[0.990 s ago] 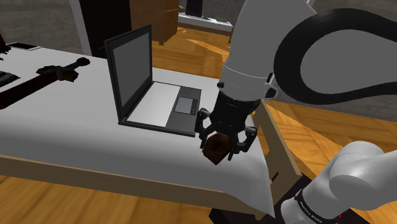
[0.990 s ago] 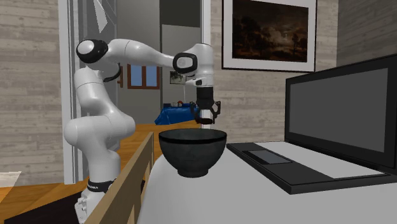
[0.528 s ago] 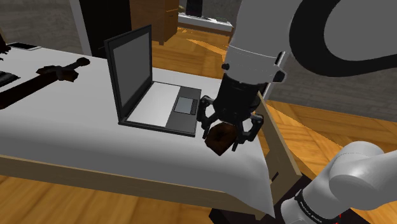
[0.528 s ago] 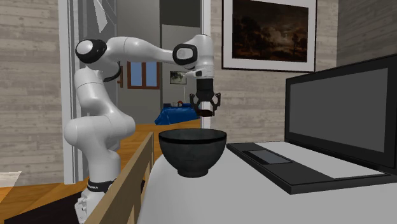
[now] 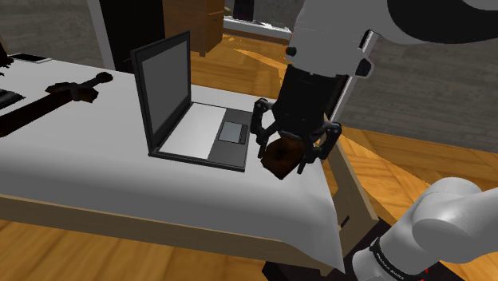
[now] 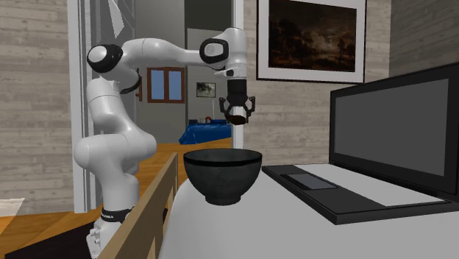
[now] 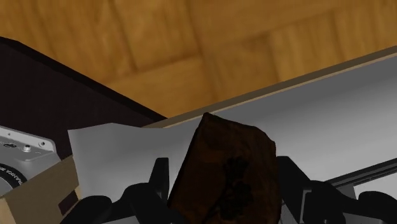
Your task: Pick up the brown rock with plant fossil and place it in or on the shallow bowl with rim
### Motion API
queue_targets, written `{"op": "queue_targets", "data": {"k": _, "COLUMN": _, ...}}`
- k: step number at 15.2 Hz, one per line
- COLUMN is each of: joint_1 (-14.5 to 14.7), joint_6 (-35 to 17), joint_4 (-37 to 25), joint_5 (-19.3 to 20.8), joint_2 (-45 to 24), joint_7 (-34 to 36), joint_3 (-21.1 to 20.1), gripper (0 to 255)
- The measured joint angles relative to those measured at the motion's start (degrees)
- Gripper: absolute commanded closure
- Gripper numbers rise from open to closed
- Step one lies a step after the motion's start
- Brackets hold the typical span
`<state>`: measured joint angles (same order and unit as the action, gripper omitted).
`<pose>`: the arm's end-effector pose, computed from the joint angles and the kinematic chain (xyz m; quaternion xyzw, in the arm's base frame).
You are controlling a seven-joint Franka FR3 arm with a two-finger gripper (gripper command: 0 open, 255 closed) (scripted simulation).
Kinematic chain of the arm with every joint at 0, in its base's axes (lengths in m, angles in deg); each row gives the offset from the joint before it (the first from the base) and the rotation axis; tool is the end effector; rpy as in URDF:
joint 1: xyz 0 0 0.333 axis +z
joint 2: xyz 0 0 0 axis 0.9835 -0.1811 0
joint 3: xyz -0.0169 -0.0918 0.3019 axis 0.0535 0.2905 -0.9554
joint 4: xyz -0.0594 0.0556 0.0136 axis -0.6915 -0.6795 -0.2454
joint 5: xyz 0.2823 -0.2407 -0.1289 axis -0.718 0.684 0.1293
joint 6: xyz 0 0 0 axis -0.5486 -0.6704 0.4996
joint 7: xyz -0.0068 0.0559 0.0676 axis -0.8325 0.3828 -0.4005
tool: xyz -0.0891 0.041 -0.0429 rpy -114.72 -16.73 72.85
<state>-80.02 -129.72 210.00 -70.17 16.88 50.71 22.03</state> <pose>0.2831 0.3049 0.5881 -0.8563 0.5126 0.0500 0.0393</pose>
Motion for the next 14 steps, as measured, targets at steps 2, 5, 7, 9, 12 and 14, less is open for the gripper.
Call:
{"op": "queue_targets", "data": {"k": 2, "joint_1": -0.4, "joint_6": 0.9, "joint_4": 0.0, "joint_5": 0.8, "joint_2": 0.3, "joint_7": -1.8, "joint_3": 1.9, "gripper": 255}}
{"op": "queue_targets", "data": {"k": 5, "joint_1": -1.3, "joint_6": 1.2, "joint_4": 1.1, "joint_5": 2.2, "joint_2": 0.3, "joint_7": -5.4, "joint_3": 4.9, "gripper": 255}}
{"op": "queue_targets", "data": {"k": 7, "joint_1": -2.0, "joint_6": 1.0, "joint_4": 2.3, "joint_5": 3.3, "joint_2": 0.6, "joint_7": -8.2, "joint_3": 7.1, "gripper": 255}}
{"op": "queue_targets", "data": {"k": 9, "joint_1": -3.0, "joint_6": 1.6, "joint_4": 2.2, "joint_5": 4.6, "joint_2": 0.2, "joint_7": -10.8, "joint_3": 9.3, "gripper": 255}}
{"op": "queue_targets", "data": {"k": 12, "joint_1": -4.6, "joint_6": 1.5, "joint_4": 1.7, "joint_5": 6.7, "joint_2": -1.5, "joint_7": -14.7, "joint_3": 12.2, "gripper": 255}}
{"op": "queue_targets", "data": {"k": 14, "joint_1": -5.6, "joint_6": 1.5, "joint_4": 1.9, "joint_5": 8.0, "joint_2": -2.0, "joint_7": -17.5, "joint_3": 14.4, "gripper": 255}}
